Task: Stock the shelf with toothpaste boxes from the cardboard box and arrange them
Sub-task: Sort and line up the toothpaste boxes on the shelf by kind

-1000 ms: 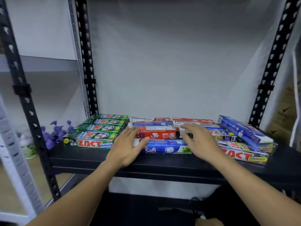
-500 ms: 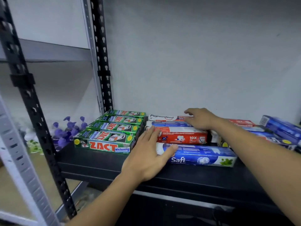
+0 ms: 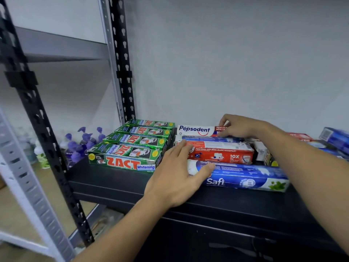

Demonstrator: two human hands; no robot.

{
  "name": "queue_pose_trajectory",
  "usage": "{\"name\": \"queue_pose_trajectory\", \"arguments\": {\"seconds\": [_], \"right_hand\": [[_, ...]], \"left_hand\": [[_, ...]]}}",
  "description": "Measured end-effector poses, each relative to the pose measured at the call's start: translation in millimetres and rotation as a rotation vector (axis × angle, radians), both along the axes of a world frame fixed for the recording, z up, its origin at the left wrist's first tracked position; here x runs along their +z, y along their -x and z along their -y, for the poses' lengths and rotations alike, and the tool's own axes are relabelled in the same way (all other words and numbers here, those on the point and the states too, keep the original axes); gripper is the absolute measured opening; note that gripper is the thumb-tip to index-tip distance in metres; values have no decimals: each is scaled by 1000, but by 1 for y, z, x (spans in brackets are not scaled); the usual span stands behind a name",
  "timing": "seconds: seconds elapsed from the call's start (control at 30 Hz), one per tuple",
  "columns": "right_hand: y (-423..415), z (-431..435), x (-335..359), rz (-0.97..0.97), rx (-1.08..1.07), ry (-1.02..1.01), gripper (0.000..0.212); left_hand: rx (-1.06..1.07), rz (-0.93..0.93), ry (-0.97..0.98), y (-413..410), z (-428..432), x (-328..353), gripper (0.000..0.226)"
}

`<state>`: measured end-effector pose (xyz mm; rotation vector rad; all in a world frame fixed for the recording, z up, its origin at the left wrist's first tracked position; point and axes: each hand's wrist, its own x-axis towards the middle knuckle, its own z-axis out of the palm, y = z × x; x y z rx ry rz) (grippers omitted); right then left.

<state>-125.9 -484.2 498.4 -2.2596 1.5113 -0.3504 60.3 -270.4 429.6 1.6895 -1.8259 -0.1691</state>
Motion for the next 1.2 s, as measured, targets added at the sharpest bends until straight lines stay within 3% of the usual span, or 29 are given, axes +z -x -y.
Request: {"name": "queue_pose_trajectory", "arguments": {"seconds": [0.13,0.23,0.53,1.2], "right_hand": [[0,-3,2,-34,15,25,28],[-5,-6,-2,-74,8,198,23],[-13,0,-13,-46,-21,349,30],[-15,1,-13,-35,25,348,38]], "left_hand": [[-1,7,0,0,-1,1,85],[3,15,0,1,-2,2,85],[14,26,-3,1,-2,2,86],[19,25,19,1,1,-1,86]]}}
